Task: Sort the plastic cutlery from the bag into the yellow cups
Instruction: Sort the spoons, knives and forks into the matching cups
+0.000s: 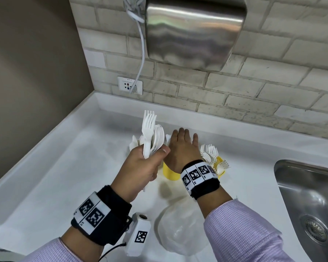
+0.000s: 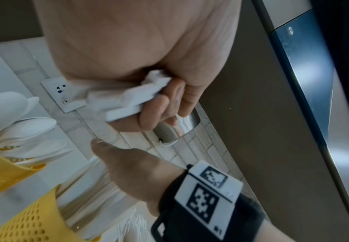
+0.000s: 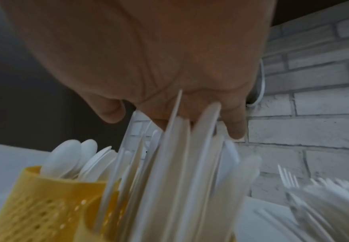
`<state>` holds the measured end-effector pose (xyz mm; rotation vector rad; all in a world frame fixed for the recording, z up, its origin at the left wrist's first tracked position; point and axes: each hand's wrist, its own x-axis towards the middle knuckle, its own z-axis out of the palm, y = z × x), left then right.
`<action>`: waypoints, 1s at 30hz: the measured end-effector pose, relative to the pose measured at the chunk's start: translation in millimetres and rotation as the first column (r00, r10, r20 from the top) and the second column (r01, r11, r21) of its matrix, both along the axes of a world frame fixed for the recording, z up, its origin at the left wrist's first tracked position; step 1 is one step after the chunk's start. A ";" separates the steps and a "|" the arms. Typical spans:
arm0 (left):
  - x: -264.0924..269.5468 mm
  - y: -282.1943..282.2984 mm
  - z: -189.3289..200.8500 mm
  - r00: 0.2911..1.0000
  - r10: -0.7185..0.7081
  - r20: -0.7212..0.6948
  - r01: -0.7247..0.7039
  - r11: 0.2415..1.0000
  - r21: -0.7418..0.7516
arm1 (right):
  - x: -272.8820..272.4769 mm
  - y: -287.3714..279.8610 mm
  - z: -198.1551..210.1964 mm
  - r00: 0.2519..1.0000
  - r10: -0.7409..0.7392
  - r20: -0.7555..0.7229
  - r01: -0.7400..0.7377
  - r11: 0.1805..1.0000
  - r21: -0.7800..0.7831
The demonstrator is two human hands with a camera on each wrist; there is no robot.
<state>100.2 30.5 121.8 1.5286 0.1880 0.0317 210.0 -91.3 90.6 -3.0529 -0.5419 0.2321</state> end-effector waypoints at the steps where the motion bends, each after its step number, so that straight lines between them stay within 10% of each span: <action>1: -0.2 0.6 0.9 1.000 -0.007 0.011 0.007 1.000 0.007 | -1.6 -1.4 6.8 1.000 -0.001 -0.005 0.001 1.000 0.025; 6: -1.1 2.5 4.0 0.999 -0.024 0.046 0.024 1.000 -0.012 | -16.2 -8.7 39.4 1.000 -0.010 0.018 0.000 0.865 0.501; 11: -3.0 -0.3 8.2 0.997 -0.069 0.043 0.074 0.991 -0.111 | -45.2 -23.5 58.9 0.983 0.039 -0.178 0.159 0.293 0.943; 13: -3.5 -1.6 8.4 0.991 -0.119 0.061 0.125 0.984 -0.124 | -52.4 -27.9 60.9 0.973 0.098 -0.207 0.187 0.182 0.965; 25: -5.7 -2.2 10.0 0.963 -0.200 0.179 0.208 0.978 -0.026 | -67.8 -35.7 62.8 0.981 0.188 -0.043 0.030 0.070 0.997; 30: -8.4 -2.5 16.4 0.964 -0.147 0.220 0.142 0.989 0.037 | -70.4 -31.3 66.5 0.984 0.178 0.027 -0.056 0.158 0.986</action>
